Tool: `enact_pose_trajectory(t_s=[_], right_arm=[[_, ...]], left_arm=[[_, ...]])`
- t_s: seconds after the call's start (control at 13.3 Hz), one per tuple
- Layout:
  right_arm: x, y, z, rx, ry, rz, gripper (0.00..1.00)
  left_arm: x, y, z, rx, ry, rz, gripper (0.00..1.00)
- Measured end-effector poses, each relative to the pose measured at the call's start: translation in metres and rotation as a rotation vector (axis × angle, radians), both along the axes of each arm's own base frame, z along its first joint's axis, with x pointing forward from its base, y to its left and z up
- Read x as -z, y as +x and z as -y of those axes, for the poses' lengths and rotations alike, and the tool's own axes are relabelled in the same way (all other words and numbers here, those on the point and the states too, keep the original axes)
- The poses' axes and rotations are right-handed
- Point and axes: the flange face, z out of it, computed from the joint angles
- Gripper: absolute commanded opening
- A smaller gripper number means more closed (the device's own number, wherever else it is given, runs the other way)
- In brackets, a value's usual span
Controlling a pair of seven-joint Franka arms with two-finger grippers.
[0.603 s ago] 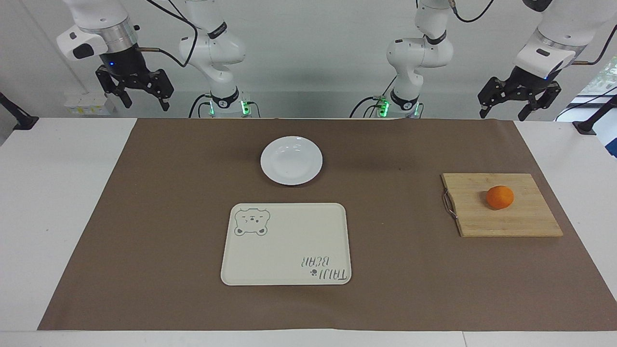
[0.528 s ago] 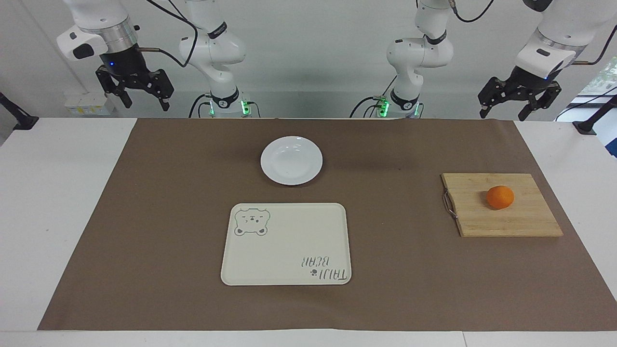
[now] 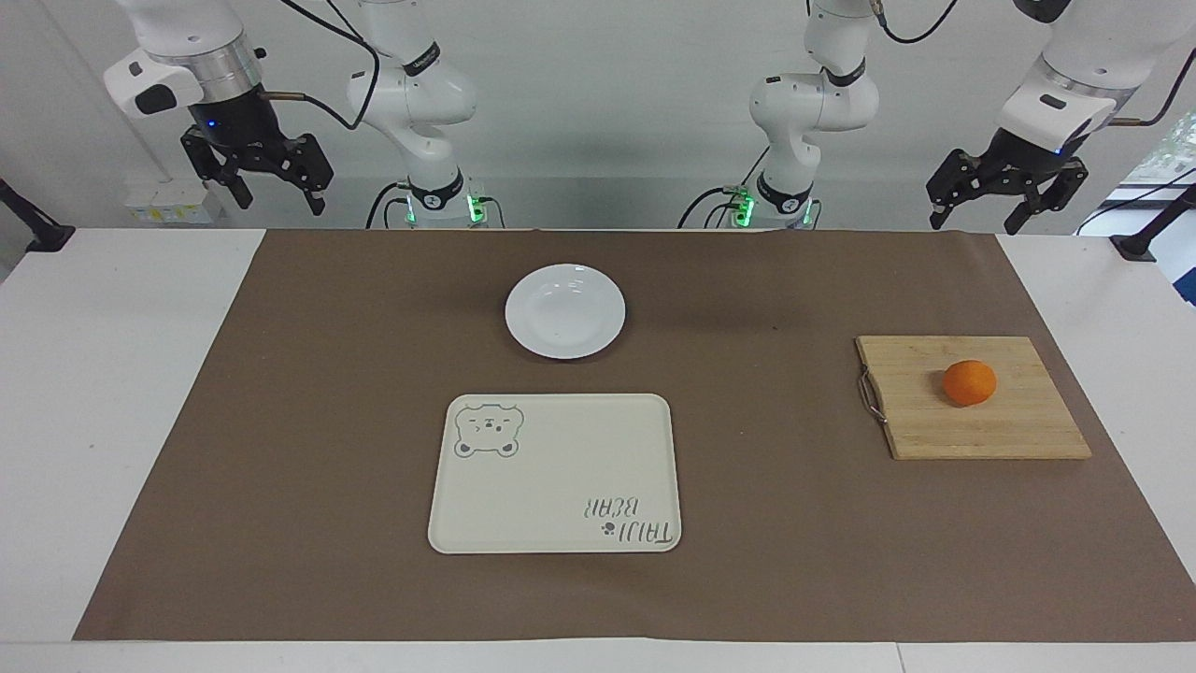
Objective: Place orange and plate with both arms
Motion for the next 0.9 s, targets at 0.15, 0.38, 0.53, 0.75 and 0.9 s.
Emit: enact_pose_trajectory(t_s=[0.15,0.38,0.53,0.75,0.9], right_arm=[[0.0007,0.0013,-0.0001,0.000,0.000,-0.001,1.00],[0.0002,0.0013,-0.0002,-0.002,0.000,0.000,1.00],[0.0000,0.0013,-0.0002,-0.002,0.000,0.000,1.00],[-0.0001,0.0013,-0.0002,-0.003,0.000,0.000,1.00],[-0.0001,0.0013,-0.0002,-0.003,0.000,0.000,1.00]], left_arm=[[0.0000,0.0000,0.0000,0.000,0.000,0.000,1.00],[0.0000,0.0000,-0.0002,0.000,0.000,0.000,1.00],[0.0000,0.0000,-0.0006,-0.001,0.000,0.000,1.00],[0.0000,-0.0003,-0.0012,-0.002,0.000,-0.002,1.00],[-0.0002,-0.0005,-0.0016,-0.003,0.000,-0.002,1.00]])
